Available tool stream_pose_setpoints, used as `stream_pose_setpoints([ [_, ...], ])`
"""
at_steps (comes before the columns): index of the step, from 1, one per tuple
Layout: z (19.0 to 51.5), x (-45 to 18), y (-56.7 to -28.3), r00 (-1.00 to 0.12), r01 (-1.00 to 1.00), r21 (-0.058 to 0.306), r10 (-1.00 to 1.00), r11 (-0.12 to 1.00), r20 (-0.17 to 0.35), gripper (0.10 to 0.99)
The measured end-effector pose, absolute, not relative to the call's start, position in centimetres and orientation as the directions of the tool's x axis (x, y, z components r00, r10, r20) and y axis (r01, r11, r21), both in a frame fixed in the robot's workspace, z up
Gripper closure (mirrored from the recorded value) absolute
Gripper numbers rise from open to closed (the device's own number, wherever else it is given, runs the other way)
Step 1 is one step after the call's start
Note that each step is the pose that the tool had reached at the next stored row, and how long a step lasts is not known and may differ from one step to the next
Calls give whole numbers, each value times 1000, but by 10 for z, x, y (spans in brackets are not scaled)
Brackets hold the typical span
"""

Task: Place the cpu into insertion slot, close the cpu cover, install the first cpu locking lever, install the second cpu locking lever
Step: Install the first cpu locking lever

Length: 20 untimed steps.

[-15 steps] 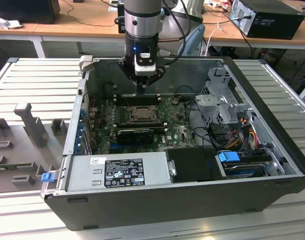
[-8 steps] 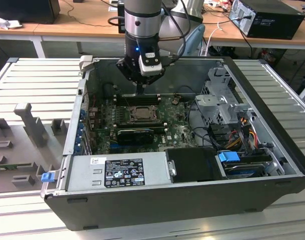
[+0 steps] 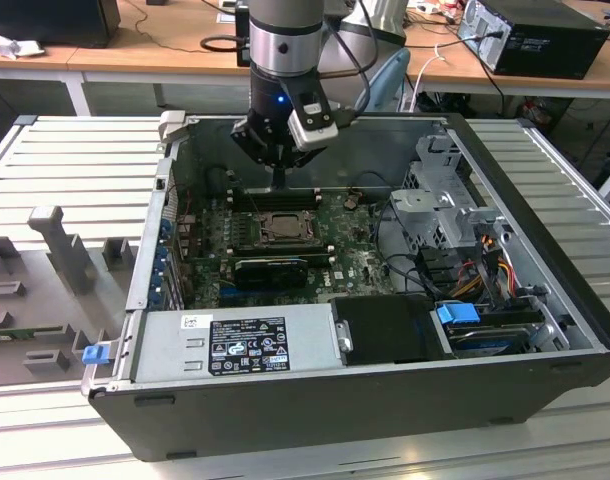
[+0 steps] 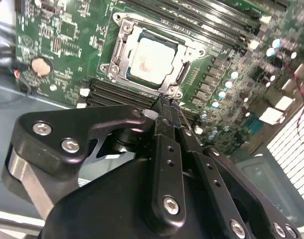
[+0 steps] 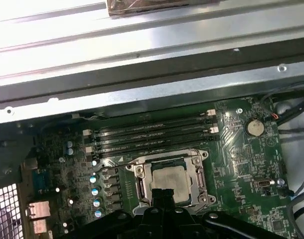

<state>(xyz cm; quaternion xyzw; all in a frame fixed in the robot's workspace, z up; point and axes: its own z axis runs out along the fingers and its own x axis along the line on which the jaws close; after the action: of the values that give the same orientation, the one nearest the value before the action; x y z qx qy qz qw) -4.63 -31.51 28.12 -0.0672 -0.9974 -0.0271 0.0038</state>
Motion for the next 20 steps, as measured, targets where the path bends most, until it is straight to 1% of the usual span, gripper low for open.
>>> stream_pose_setpoints([
  [12,280,-46,-315,-990,-137,54,-138,989,11,980],
  [20,272,-68,-315,-987,-157,55,-158,986,9,980],
])
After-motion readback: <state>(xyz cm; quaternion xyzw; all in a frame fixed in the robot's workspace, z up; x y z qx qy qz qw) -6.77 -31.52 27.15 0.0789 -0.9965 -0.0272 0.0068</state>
